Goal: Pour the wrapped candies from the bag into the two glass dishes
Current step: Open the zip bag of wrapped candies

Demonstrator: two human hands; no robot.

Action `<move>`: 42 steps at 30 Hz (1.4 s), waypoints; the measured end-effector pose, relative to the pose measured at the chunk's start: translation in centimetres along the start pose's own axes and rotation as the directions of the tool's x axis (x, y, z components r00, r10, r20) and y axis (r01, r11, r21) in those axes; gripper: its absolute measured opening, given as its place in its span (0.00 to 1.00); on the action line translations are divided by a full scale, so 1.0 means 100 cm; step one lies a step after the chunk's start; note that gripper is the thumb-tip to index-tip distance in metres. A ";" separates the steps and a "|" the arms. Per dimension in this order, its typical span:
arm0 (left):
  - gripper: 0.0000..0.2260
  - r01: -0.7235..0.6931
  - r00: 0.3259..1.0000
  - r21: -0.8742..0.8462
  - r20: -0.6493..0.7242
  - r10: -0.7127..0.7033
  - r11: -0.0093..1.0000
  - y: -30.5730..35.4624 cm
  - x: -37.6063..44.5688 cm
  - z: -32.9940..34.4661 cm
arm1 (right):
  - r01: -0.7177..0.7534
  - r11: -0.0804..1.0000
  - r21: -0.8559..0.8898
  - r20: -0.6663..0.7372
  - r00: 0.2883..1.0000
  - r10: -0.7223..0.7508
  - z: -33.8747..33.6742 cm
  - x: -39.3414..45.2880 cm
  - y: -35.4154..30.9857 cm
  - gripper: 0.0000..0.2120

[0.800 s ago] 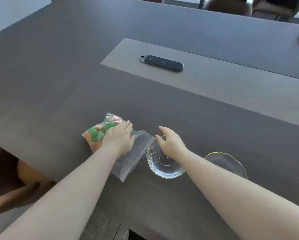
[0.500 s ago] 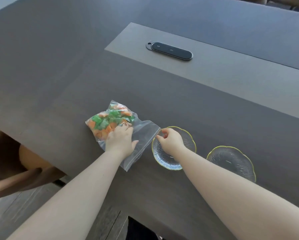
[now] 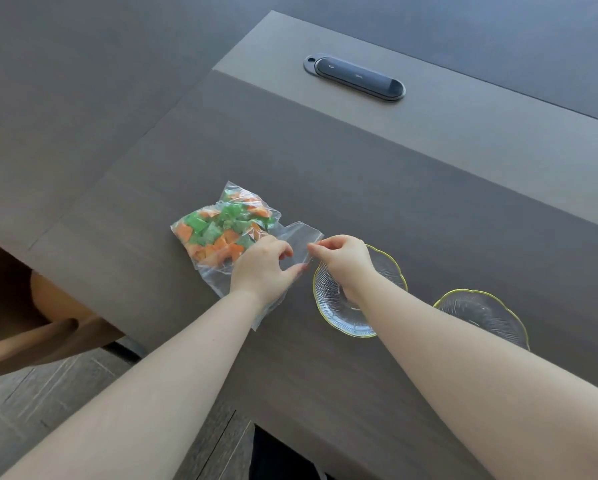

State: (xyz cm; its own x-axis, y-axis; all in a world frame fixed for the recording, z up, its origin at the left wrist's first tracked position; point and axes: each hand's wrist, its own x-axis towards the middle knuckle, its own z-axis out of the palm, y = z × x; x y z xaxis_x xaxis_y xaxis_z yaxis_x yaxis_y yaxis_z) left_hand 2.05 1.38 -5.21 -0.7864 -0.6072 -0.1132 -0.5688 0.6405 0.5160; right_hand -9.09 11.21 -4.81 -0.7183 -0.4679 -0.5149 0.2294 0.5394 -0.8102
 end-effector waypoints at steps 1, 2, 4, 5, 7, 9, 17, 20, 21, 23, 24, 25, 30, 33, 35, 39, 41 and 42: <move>0.16 0.014 1.000 -0.029 -0.010 -0.015 0.999 0.001 0.001 0.000 | 0.024 1.000 -0.003 0.013 1.000 -0.024 0.001 0.001 -0.003 0.05; 0.16 0.031 0.999 -0.057 -0.007 -0.031 0.998 0.002 0.003 -0.001 | 0.049 0.999 -0.009 0.024 0.999 -0.048 0.002 0.001 -0.006 0.06; 0.15 0.054 0.998 -0.123 0.017 -0.052 0.991 0.006 0.007 -0.003 | 0.104 0.994 -0.022 0.047 0.994 -0.103 0.003 0.003 -0.010 0.08; 0.14 0.059 0.998 -0.167 0.024 -0.056 0.984 0.008 0.008 -0.006 | 0.133 0.991 -0.033 0.060 0.990 -0.131 0.004 0.003 -0.013 0.08; 0.11 0.058 0.998 -0.249 0.032 -0.052 0.967 0.011 0.009 -0.012 | 0.181 0.981 -0.074 0.085 0.981 -0.175 0.004 0.004 -0.018 0.08; 0.11 0.044 0.998 -0.288 0.050 -0.031 0.957 0.011 0.011 -0.017 | 0.211 0.971 -0.114 0.095 0.975 -0.201 0.003 0.006 -0.022 0.09; 0.13 -0.109 0.994 -0.177 0.012 0.113 0.978 0.012 0.013 -0.027 | 0.244 0.960 -0.135 0.104 0.967 -0.231 0.003 0.009 -0.023 0.11; 0.17 -0.111 0.993 -0.167 0.017 0.115 0.980 0.011 0.015 -0.027 | 0.249 0.960 -0.124 0.128 0.964 -0.234 0.003 0.009 -0.022 0.13; 0.17 -0.099 0.995 -0.174 0.014 0.103 0.980 0.011 0.016 -0.028 | 0.249 0.963 -0.101 0.138 0.962 -0.235 0.003 0.008 -0.022 0.15; 0.15 -0.051 0.998 -0.227 0.031 0.059 0.972 0.010 0.019 -0.031 | 0.251 0.966 -0.062 0.160 0.958 -0.239 0.002 0.006 -0.024 0.16; 0.13 -0.009 0.998 -0.285 0.061 0.027 0.959 0.009 0.020 -0.032 | 0.257 0.965 -0.061 0.175 0.954 -0.243 0.003 0.005 -0.026 0.15; 0.12 0.037 0.995 -0.347 0.099 -0.003 0.937 0.008 0.021 -0.033 | 0.267 0.961 -0.075 0.187 0.950 -0.249 0.003 0.005 -0.028 0.14; 0.11 0.140 0.985 -0.441 0.149 -0.081 0.886 0.008 0.019 -0.041 | 0.336 0.917 -0.217 0.230 0.930 -0.287 0.006 0.007 -0.040 0.06; 0.11 0.123 0.989 -0.419 0.127 -0.075 0.900 0.011 0.020 -0.046 | 0.401 0.855 -0.329 0.286 0.905 -0.314 0.007 0.009 -0.049 0.08; 0.11 0.125 0.990 -0.370 0.110 -0.090 0.921 0.009 0.023 -0.050 | 0.433 0.788 -0.437 0.327 0.893 -0.310 0.006 0.010 -0.056 0.09; 0.10 0.223 0.974 -0.379 0.064 -0.216 0.898 -0.003 0.034 -0.064 | 0.380 0.746 -0.546 0.301 0.921 -0.249 -0.004 0.013 -0.063 0.07; 0.09 0.169 0.986 -0.251 0.045 -0.163 0.953 -0.004 0.038 -0.069 | 0.368 0.724 -0.583 0.269 0.929 -0.255 -0.002 0.013 -0.068 0.11; 0.08 0.134 0.991 -0.184 0.040 -0.129 0.974 -0.003 0.040 -0.071 | 0.375 0.686 -0.623 0.264 0.927 -0.266 0.002 0.012 -0.070 0.13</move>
State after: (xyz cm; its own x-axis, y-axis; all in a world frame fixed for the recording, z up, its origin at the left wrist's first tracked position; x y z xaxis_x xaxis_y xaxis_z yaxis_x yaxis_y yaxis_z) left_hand 0.77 -4.56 0.17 -0.7152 -0.6659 -0.2125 -0.6153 0.4555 0.6434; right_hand -11.49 6.72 0.22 -0.5533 -0.7625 -0.3354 -0.5214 0.6311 -0.5744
